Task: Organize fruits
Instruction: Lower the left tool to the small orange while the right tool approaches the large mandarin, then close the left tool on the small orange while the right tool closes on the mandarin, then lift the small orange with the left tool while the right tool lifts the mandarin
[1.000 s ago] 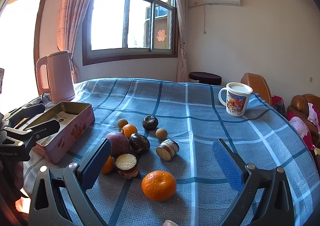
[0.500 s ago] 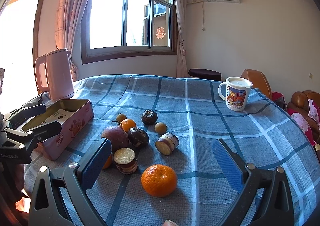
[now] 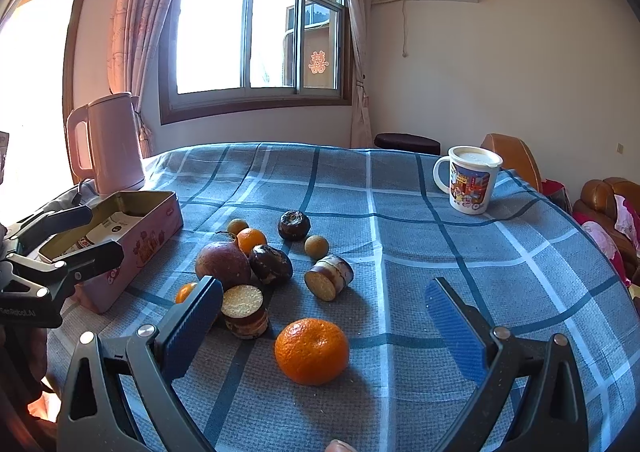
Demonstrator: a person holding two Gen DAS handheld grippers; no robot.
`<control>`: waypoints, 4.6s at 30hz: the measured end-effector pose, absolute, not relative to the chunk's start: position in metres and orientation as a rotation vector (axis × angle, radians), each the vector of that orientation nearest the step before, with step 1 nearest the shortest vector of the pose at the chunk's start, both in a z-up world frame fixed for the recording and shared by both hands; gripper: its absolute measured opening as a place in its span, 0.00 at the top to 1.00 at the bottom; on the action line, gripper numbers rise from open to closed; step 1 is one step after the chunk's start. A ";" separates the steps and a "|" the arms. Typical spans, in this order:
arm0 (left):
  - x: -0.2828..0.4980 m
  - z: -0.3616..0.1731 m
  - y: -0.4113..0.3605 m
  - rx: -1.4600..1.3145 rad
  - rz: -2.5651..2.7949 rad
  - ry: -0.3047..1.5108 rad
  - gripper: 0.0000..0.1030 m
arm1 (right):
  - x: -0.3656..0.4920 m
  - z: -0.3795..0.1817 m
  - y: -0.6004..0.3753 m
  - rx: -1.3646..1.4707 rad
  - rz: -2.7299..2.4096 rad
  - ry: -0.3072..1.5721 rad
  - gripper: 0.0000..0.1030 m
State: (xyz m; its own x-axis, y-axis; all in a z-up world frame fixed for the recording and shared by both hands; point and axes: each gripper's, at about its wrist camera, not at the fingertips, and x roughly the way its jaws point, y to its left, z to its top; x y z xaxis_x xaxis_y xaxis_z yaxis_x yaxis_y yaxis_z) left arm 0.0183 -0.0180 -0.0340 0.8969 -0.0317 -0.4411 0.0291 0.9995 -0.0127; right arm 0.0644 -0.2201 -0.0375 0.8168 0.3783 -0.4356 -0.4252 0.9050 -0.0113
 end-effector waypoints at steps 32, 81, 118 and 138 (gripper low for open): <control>0.064 -0.067 -0.066 0.036 -0.292 0.731 0.48 | 0.084 -0.076 -0.211 -0.174 0.482 0.621 0.46; 0.048 -0.056 -0.061 0.025 -0.278 0.578 0.63 | 0.066 -0.068 -0.216 -0.153 0.534 0.456 0.52; 0.021 -0.040 -0.050 -0.013 -0.249 0.382 0.63 | 0.044 -0.064 -0.223 -0.130 0.552 0.285 0.52; 0.010 -0.035 -0.049 -0.017 -0.219 0.299 0.63 | 0.033 -0.064 -0.231 -0.111 0.585 0.184 0.52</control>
